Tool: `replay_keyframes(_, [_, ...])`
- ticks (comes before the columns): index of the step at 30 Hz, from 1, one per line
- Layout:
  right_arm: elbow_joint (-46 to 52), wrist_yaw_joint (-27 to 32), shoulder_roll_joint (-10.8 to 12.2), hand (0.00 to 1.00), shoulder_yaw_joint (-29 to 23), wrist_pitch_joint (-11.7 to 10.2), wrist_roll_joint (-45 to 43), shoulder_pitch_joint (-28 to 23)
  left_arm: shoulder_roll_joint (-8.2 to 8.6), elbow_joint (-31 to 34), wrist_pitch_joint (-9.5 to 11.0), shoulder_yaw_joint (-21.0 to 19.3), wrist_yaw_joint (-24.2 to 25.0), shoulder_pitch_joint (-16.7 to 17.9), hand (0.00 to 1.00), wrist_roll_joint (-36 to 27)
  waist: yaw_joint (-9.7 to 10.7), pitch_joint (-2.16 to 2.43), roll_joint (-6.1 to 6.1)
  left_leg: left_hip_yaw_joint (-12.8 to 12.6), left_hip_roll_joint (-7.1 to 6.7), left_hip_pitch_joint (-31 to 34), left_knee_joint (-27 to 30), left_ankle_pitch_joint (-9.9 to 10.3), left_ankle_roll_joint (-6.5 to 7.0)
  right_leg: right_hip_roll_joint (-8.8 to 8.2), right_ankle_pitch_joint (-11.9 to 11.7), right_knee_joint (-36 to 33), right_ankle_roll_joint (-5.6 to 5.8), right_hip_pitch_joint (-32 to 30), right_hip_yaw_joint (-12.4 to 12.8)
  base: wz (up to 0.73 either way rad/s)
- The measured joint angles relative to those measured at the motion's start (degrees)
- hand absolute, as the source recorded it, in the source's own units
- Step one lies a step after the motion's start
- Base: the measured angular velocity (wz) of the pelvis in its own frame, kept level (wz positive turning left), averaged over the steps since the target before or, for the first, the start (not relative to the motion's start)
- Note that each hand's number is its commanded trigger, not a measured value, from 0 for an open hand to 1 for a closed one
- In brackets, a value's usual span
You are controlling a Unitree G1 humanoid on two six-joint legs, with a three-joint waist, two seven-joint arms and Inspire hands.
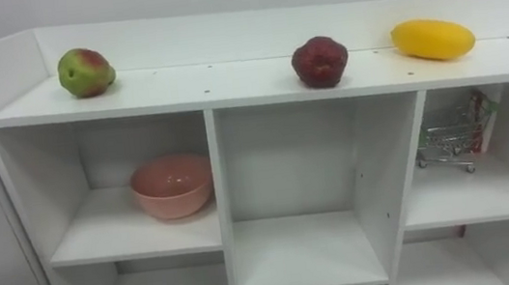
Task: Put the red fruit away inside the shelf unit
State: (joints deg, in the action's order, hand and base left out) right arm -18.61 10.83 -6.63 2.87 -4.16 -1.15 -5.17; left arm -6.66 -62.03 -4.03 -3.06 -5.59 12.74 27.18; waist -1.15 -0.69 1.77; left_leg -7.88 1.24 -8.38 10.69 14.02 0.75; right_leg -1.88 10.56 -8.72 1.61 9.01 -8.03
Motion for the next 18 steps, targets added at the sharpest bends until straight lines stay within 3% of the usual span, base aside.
replay_keyframes(3, [3.6, 2.4, 0.0, 0.00, 0.0, -0.6, 0.1, 0.0, 0.05, 0.1, 0.7, 0.0, -1.1, 0.0, 0.00, -0.1, -0.1, 0.23, -0.43, 0.0, 0.00, 0.0, -0.2, 0.0, 0.00, 0.00, 0.0, 0.0, 0.00, -0.2, 0.0, 0.00])
replay_keyframes(5, [7.7, 3.6, -0.4, 0.00, 0.0, -1.3, 0.4, 0.0, 0.02, 0.2, 1.2, 0.7, -1.2, -0.2, 0.00, -0.1, -0.1, 0.65, -1.26, -0.1, -0.01, 0.0, -0.3, 0.0, 0.00, 0.00, 0.0, 0.0, 0.00, -0.1, -0.1, 0.00])
replay_keyframes(10, [12.9, 6.2, -1.0, 0.00, 0.0, -3.6, 0.4, 1.3, -0.15, 0.2, 3.5, 1.7, -1.8, -1.3, 0.00, -0.5, -0.2, 0.82, -2.31, -0.2, 0.05, 0.0, -0.2, 0.0, -0.04, 0.05, 0.0, 0.0, 0.00, -0.3, 0.1, -0.02])
replay_keyframes(13, [16.6, 8.0, -2.0, 0.00, -0.1, -4.7, 0.4, 1.6, -0.16, 0.1, 4.5, 2.2, -1.8, -1.5, 0.00, -0.6, -0.7, 0.81, -2.29, -0.2, 0.04, 0.2, -0.3, -0.1, -0.05, 0.04, 0.0, -0.1, 0.00, -0.5, 0.0, -0.01])
replay_keyframes(18, [19.4, 10.9, -2.7, 0.00, -1.0, -6.3, 0.5, 4.8, -0.64, 0.0, 4.6, 2.1, -2.7, -0.5, 0.00, -0.5, -0.8, 0.69, -1.14, -0.2, 0.09, 0.1, -0.6, -0.2, -0.19, 0.16, 0.0, -0.1, -0.01, -0.8, 0.0, 0.00])
